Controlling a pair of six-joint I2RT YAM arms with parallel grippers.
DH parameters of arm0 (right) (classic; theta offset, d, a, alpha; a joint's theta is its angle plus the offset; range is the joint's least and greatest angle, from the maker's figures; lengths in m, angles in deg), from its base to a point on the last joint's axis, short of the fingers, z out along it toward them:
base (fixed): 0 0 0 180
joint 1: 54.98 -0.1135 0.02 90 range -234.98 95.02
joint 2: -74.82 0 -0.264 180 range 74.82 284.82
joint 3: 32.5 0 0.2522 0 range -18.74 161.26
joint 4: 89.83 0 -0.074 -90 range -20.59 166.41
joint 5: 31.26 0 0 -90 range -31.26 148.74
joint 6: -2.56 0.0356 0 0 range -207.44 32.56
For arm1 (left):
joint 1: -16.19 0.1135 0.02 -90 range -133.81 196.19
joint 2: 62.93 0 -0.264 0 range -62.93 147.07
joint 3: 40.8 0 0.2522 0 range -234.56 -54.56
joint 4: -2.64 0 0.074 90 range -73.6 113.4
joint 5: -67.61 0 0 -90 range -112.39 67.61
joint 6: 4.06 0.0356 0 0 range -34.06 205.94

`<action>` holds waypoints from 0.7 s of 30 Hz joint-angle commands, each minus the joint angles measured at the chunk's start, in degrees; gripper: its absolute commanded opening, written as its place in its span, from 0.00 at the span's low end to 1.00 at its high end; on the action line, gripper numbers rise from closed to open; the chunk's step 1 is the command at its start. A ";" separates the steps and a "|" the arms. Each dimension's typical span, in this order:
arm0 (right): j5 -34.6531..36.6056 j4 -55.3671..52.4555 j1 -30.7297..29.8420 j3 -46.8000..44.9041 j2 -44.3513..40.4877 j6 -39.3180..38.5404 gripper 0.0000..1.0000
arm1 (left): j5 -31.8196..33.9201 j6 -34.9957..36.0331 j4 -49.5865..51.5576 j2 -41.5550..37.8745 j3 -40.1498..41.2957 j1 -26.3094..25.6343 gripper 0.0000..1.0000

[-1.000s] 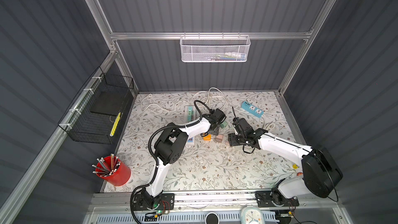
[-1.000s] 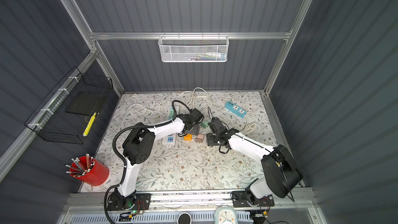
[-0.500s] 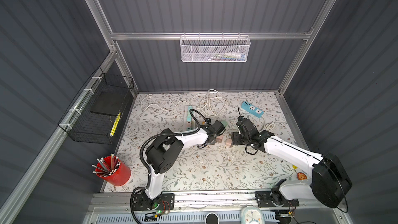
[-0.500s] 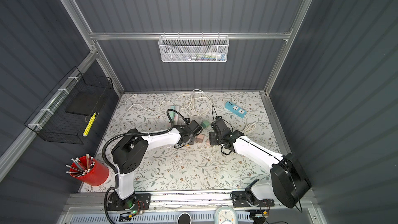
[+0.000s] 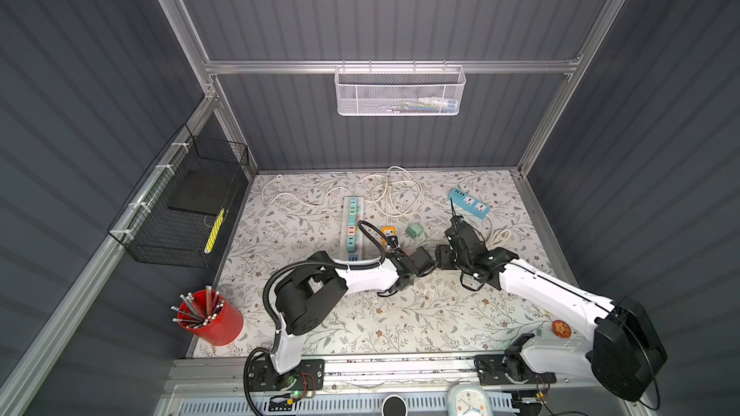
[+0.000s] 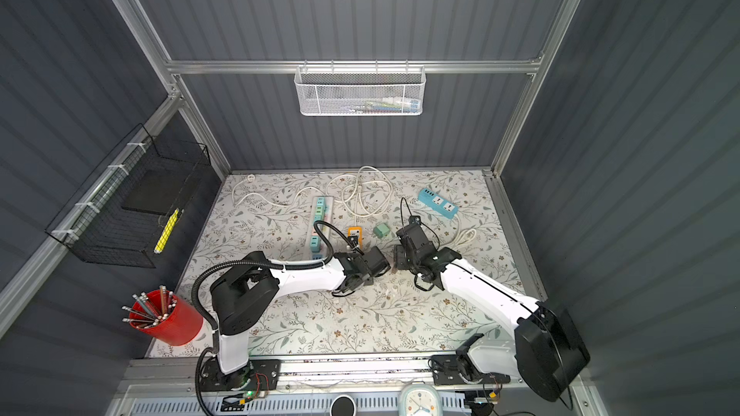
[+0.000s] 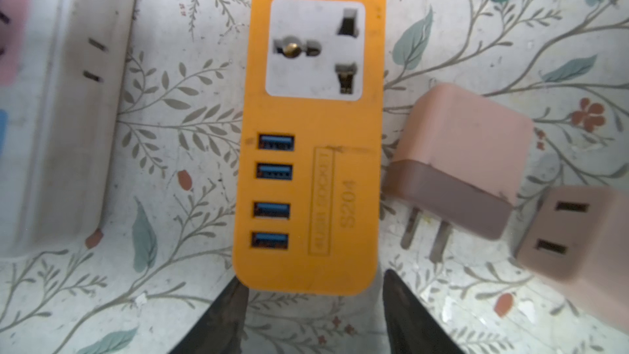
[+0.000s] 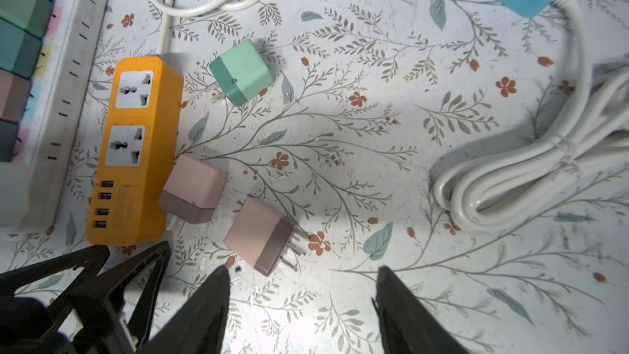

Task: Insert plugs into power strip
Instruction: Move the socket to the center of the table, then pick up the plug from the center of the table.

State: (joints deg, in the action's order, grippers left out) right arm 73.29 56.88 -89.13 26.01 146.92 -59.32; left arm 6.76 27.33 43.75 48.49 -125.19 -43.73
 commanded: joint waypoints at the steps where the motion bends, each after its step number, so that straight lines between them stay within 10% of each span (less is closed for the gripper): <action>1: 2.29 -0.93 0.48 -0.42 -1.39 0.31 0.69 | -0.46 0.67 1.40 -3.23 -0.14 0.22 0.71; 11: 5.82 1.96 3.64 -4.65 -4.16 4.53 0.71 | -7.92 32.28 9.08 0.28 -20.89 3.79 0.90; 21: 0.39 6.14 6.93 -10.51 -11.39 2.95 0.71 | -16.81 43.44 21.63 13.21 -34.58 7.01 0.90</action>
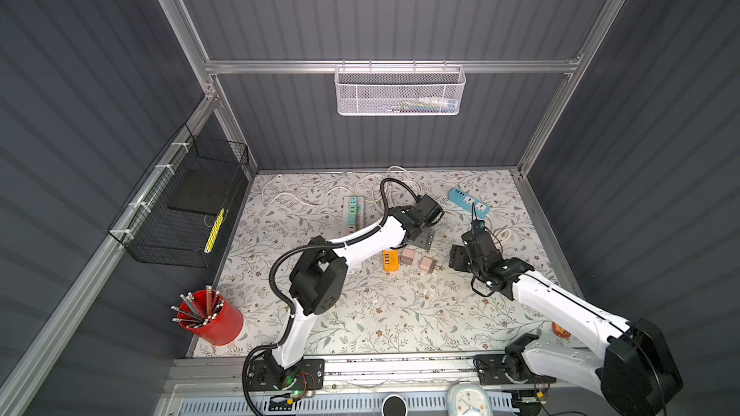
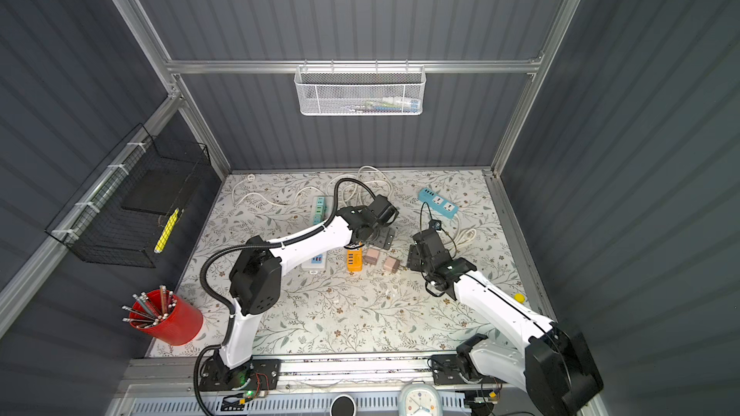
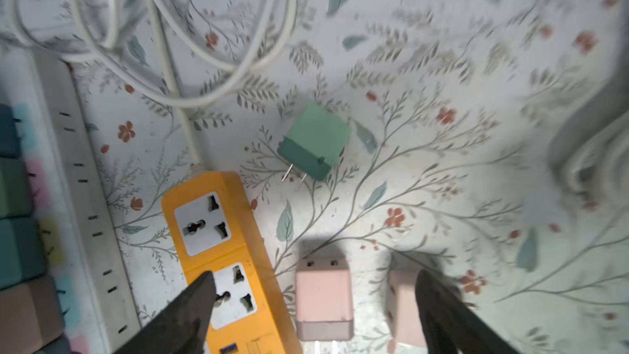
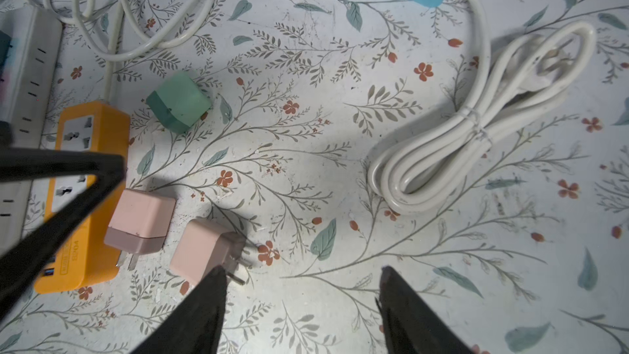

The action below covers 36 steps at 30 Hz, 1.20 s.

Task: Insert plugs into power strip
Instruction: Pick up the plug from the center of the table.

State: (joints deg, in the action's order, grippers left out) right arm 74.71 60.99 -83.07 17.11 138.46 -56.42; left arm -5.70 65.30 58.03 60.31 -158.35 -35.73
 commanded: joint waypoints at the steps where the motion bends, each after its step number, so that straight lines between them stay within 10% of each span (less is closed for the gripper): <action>1: -2.50 2.30 1.44 -2.07 -3.81 0.34 0.71 | -5.89 5.78 6.87 1.56 -0.92 -0.99 0.89; 29: -9.20 1.91 2.70 -2.47 -4.40 0.69 0.67 | -5.19 3.61 6.33 4.69 1.48 -1.44 0.38; 36: -11.26 -0.93 2.74 0.60 -3.86 -0.75 0.67 | -9.72 10.18 -14.63 -9.67 16.36 -2.26 0.28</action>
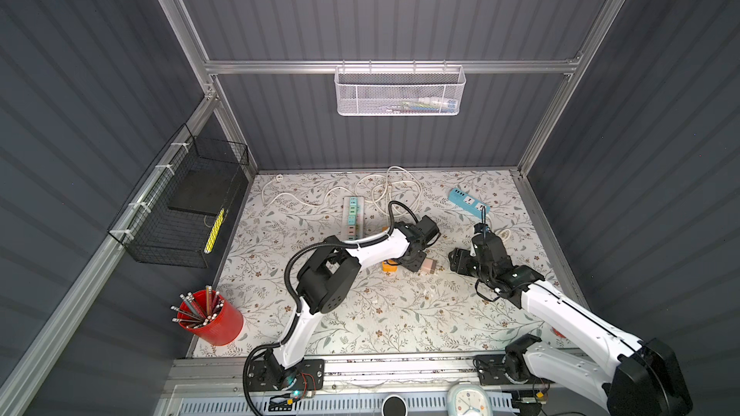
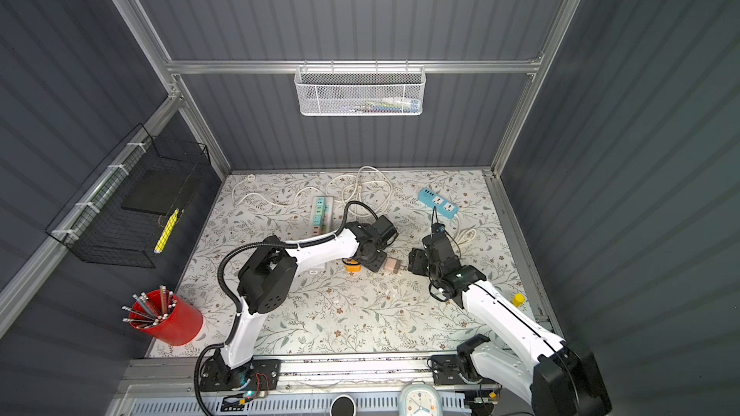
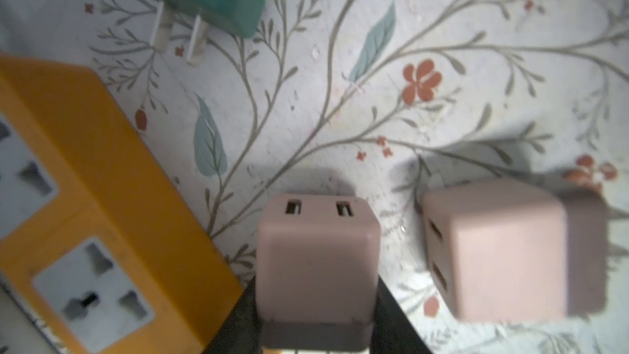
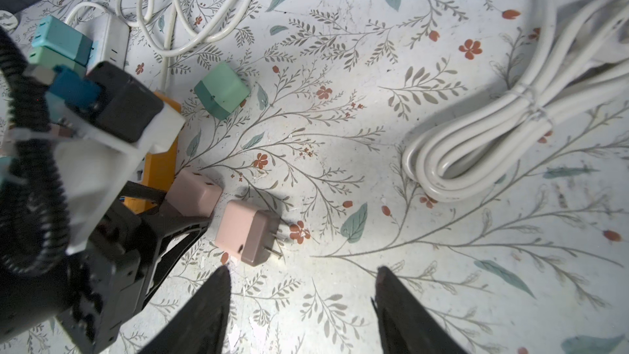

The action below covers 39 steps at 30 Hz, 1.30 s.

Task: Insert plugs into power strip
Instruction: Pick up the plug from the center of the table, then pass the plug.

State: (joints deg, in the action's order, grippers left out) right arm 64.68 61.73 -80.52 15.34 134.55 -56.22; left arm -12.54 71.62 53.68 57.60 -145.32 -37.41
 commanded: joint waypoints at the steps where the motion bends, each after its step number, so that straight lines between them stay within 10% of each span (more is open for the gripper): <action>1: -1.51 -2.09 0.22 2.86 0.15 -1.19 0.67 | -3.28 4.87 -14.31 -9.13 6.00 -0.61 0.27; 12: -14.21 -10.14 0.32 12.43 2.14 -6.58 0.67 | -6.90 14.08 -57.78 -24.02 36.98 -0.80 0.12; 24: -29.47 -7.92 0.32 16.19 8.39 -8.55 0.57 | -7.58 17.41 -77.84 -25.66 48.31 -1.02 0.05; 39: -33.81 -2.70 -0.35 16.65 14.98 -8.83 0.52 | -13.79 16.95 -78.67 -24.69 48.57 -1.02 0.05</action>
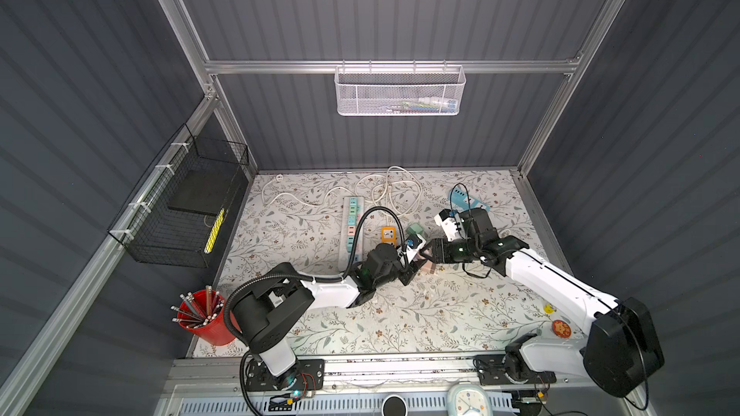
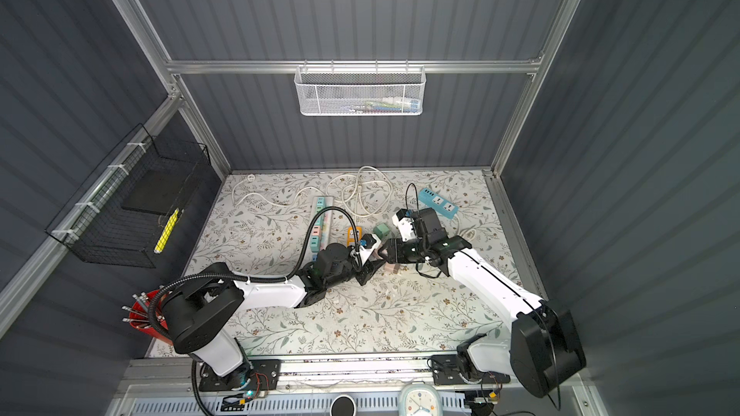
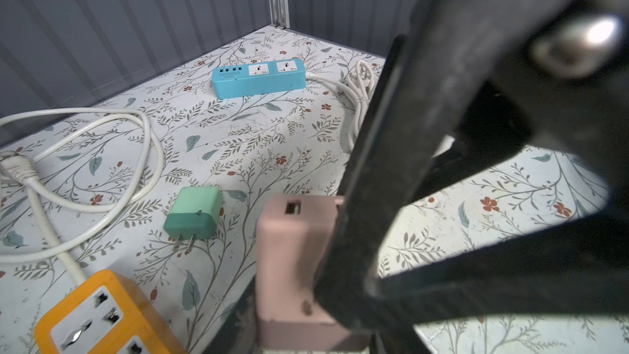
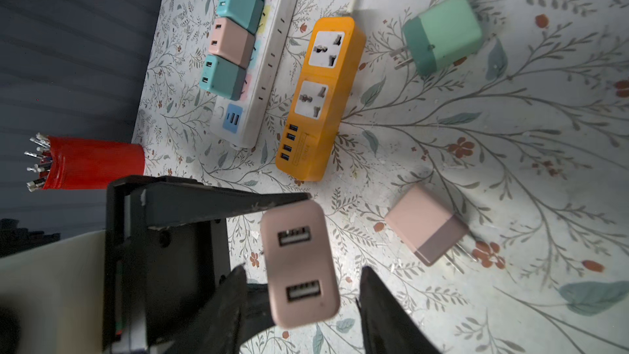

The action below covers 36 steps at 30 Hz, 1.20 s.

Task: Insert plugs into power strip
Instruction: Pass the plug.

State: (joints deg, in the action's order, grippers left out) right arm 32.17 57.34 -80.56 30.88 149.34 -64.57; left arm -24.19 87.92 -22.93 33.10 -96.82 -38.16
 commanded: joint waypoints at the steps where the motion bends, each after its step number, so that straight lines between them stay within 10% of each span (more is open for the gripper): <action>1: -1.38 1.83 -0.34 1.25 0.30 -0.46 0.51 | -2.15 0.57 -2.22 -0.14 0.19 -0.30 0.05; 13: -1.34 2.44 -0.79 1.09 1.68 -0.16 0.26 | -1.47 -0.25 -0.49 0.03 -0.75 -0.28 0.15; 25: 17.25 1.21 -5.96 8.47 5.31 3.36 0.20 | 12.38 -13.43 6.87 -15.22 5.58 0.11 0.91; 32: 33.80 5.94 -10.46 15.84 16.22 8.79 0.20 | 35.97 -31.35 44.35 -23.86 -2.94 2.54 1.00; 36: 39.09 7.62 -12.19 20.75 23.10 10.86 0.19 | 37.29 -37.46 58.39 -23.77 -6.83 4.99 1.00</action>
State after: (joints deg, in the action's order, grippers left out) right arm 63.28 62.65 -91.68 48.15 169.12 -56.50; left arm 6.63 58.42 17.11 9.45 -101.46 -34.35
